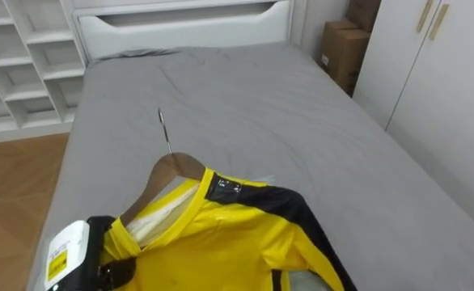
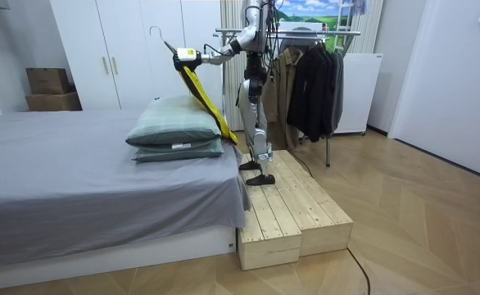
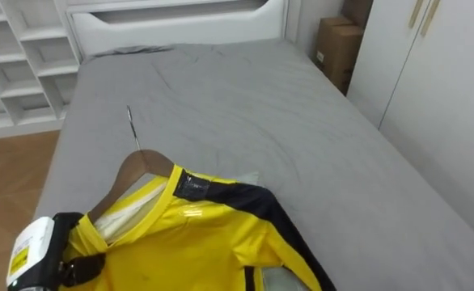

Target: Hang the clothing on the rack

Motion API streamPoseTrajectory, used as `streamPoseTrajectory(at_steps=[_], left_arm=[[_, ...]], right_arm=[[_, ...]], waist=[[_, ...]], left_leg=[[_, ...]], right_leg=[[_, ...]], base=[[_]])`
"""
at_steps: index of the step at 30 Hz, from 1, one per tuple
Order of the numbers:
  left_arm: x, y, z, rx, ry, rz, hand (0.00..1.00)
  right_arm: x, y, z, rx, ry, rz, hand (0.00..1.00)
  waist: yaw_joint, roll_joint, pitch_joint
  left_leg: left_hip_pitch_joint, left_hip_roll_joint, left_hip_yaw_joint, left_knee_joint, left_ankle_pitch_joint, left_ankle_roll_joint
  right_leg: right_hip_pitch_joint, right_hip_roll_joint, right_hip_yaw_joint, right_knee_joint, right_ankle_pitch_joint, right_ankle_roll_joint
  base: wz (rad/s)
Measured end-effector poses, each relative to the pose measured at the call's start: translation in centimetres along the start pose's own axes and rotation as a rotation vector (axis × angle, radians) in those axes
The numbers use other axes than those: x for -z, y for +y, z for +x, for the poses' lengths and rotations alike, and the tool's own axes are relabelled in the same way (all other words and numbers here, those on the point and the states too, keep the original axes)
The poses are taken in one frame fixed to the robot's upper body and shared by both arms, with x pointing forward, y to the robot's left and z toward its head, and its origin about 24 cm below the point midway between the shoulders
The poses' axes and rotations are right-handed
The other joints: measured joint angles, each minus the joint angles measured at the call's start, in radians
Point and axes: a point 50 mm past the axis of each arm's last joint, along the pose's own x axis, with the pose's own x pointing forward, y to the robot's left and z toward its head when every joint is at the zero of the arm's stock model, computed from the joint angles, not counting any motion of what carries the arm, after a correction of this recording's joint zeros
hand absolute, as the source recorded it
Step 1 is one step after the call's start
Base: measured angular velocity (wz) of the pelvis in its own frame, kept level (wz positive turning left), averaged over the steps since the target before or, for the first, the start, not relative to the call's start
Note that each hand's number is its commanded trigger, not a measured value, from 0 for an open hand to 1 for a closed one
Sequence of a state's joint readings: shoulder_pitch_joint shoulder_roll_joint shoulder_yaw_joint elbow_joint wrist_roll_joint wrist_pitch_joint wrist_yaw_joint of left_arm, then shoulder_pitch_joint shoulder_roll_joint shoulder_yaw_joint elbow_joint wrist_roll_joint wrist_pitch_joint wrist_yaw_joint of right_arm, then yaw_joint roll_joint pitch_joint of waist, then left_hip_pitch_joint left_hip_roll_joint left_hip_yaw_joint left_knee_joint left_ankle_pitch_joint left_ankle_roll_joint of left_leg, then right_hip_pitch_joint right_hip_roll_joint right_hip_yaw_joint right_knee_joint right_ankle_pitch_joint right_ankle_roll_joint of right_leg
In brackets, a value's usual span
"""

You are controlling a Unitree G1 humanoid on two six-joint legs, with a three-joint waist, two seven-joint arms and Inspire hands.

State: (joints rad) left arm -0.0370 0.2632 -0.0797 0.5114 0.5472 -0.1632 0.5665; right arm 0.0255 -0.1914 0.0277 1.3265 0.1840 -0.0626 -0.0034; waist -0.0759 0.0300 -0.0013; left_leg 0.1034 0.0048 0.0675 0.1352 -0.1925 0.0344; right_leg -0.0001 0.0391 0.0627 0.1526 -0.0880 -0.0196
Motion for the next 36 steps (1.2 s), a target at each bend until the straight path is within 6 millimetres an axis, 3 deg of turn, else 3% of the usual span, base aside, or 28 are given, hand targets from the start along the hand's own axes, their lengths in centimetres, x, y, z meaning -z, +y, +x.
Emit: streamPoseTrajectory(at_steps=[4, 17, 21, 28, 36], left_arm=[[-1.0, 0.7, 0.4, -0.051, -0.038, -0.024, 1.0], [-0.8, 1.0, 0.5, -0.055, -0.041, -0.011, 1.0], [-0.8, 1.3, 0.7, -0.058, -0.052, -0.003, 1.0], [-0.9, 1.5, 0.7, -0.064, -0.058, -0.004, 1.0], [-1.0, 1.5, 0.8, -0.062, -0.066, 0.008, 1.0]], right_arm=[[0.4, -0.5, -0.1, 0.033, 0.019, 0.006, 0.0], [-0.2, -2.2, -0.1, 0.103, 0.005, -0.108, 0.0], [-2.3, -2.2, 0.0, 0.16, -0.07, -0.208, 0.0], [-8.1, -2.6, -0.6, 0.298, -0.318, -0.36, 0.0], [-14.5, -2.3, -3.2, 0.427, -0.644, -0.393, 0.0]], waist=[[0.001, 0.007, 0.0024], [0.0, 0.002, 0.0057], [0.0, -0.011, 0.012], [0.003, -0.022, 0.0034], [0.014, -0.023, 0.0029]], left_leg=[[0.03, 0.001, 0.0, -0.003, -0.005, 0.0], [0.039, -0.002, -0.02, -0.001, -0.005, 0.0], [0.032, -0.001, -0.016, 0.0, -0.005, 0.0], [0.03, -0.001, -0.015, 0.001, -0.005, 0.0], [0.033, -0.001, -0.014, 0.013, -0.005, 0.0]], right_leg=[[0.022, -0.001, -0.008, 0.0, -0.006, 0.0], [0.036, -0.001, -0.01, 0.007, -0.007, -0.001], [0.031, 0.0, -0.01, 0.008, -0.009, -0.002], [0.021, 0.0, -0.011, 0.018, -0.012, -0.002], [0.032, -0.002, -0.013, 0.018, -0.012, -0.002]], base=[[0.0], [0.0], [-0.02], [0.0], [0.0]])
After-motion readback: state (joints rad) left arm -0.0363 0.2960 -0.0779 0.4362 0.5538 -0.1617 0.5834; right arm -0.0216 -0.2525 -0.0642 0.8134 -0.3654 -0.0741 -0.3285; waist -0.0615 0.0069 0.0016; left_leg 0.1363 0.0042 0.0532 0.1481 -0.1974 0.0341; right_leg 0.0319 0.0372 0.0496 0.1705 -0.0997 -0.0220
